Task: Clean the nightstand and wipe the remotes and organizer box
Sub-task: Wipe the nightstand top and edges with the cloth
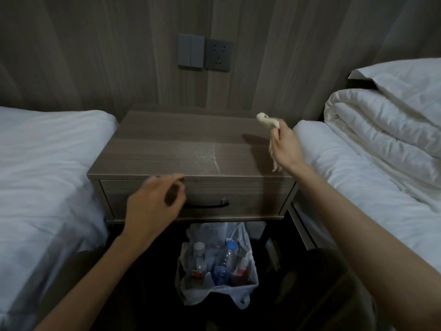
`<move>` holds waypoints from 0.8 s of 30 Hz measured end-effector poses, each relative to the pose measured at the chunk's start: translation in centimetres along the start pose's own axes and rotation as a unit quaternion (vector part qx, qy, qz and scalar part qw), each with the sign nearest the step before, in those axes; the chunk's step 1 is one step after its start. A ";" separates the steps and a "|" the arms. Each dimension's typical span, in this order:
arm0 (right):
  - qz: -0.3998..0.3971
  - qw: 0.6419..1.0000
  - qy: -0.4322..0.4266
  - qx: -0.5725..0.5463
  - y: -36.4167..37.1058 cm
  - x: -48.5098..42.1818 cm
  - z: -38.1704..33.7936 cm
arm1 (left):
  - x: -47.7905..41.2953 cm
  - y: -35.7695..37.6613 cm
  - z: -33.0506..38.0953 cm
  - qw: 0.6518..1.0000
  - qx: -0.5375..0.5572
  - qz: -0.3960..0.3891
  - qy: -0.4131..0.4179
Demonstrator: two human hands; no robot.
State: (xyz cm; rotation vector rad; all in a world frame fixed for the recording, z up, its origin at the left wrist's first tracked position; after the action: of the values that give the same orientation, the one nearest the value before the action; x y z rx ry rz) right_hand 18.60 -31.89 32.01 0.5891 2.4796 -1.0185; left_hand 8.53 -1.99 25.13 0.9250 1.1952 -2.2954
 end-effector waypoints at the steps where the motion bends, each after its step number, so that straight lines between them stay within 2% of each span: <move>1: -0.002 1.000 0.015 0.000 0.9 -0.7 0.7 | -1.2 -0.4 -0.3 1.000 -0.009 0.008 0.007; 5: 0.016 0.996 0.086 -0.019 4.8 -3.2 3.2 | -4.5 1.5 -3.3 0.998 -0.062 -0.015 0.013; 8: -0.025 0.992 0.122 0.008 8.9 -4.7 5.0 | -5.6 3.3 -5.5 0.996 -0.088 -0.023 -0.018; 13: -0.070 0.983 0.133 0.106 12.8 -8.6 6.9 | -6.7 3.7 -6.0 0.996 -0.087 -0.001 -0.018; 20: -0.106 0.981 0.135 0.091 19.1 -16.5 9.7 | -8.0 4.8 -6.0 0.995 -0.082 -0.023 -0.046; 24: -0.134 0.979 0.114 0.098 21.0 -17.6 6.9 | -8.2 5.4 -6.6 0.992 -0.083 -0.057 -0.070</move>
State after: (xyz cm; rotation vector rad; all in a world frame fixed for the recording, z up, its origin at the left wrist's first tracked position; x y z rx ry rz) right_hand 45.43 -27.34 24.52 0.4581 2.7325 -1.3815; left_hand 20.03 0.76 25.16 0.6412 1.3834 -2.2636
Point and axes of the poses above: each hand's wrist, its own x-axis away from the middle knuckle, its own y-axis out of the palm, z = x × y, the point moved 9 cm from there along -x, towards the middle knuckle, and after that the axes turned 6 degrees about z, right-handed, at the moved point
